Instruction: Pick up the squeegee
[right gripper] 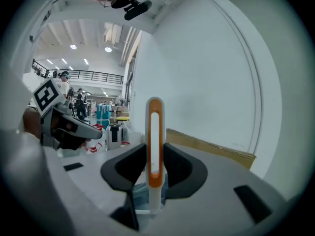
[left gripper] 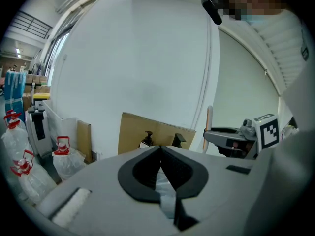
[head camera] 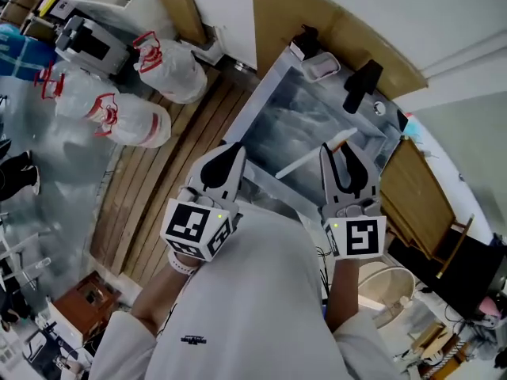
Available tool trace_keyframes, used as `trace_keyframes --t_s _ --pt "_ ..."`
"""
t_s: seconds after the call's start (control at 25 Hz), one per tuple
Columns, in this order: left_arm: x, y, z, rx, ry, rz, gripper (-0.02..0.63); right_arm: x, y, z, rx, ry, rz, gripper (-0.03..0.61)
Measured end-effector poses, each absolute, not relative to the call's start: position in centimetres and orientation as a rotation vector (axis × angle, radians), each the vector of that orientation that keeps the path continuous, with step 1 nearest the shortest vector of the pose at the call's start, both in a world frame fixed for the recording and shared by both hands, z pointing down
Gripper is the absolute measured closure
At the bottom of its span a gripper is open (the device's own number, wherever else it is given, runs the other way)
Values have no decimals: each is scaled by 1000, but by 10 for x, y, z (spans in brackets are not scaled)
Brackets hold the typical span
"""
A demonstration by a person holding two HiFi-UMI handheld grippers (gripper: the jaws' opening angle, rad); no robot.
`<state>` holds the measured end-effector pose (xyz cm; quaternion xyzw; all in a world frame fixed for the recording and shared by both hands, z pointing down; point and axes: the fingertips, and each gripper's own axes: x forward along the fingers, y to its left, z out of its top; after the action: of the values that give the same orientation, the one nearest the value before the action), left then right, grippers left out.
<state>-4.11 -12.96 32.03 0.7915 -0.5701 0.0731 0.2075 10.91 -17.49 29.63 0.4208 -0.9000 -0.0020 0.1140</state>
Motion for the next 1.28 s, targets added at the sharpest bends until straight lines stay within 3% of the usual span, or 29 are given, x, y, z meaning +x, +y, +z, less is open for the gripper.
trace_keyframes --t_s 0.52,1.28 --pt "-26 -118 308 2265 -1573 177 609 151 -145 291 1387 -2582 16 472" --pt "-26 -96 308 2250 -1590 178 609 149 -131 286 1391 -2593 10 472"
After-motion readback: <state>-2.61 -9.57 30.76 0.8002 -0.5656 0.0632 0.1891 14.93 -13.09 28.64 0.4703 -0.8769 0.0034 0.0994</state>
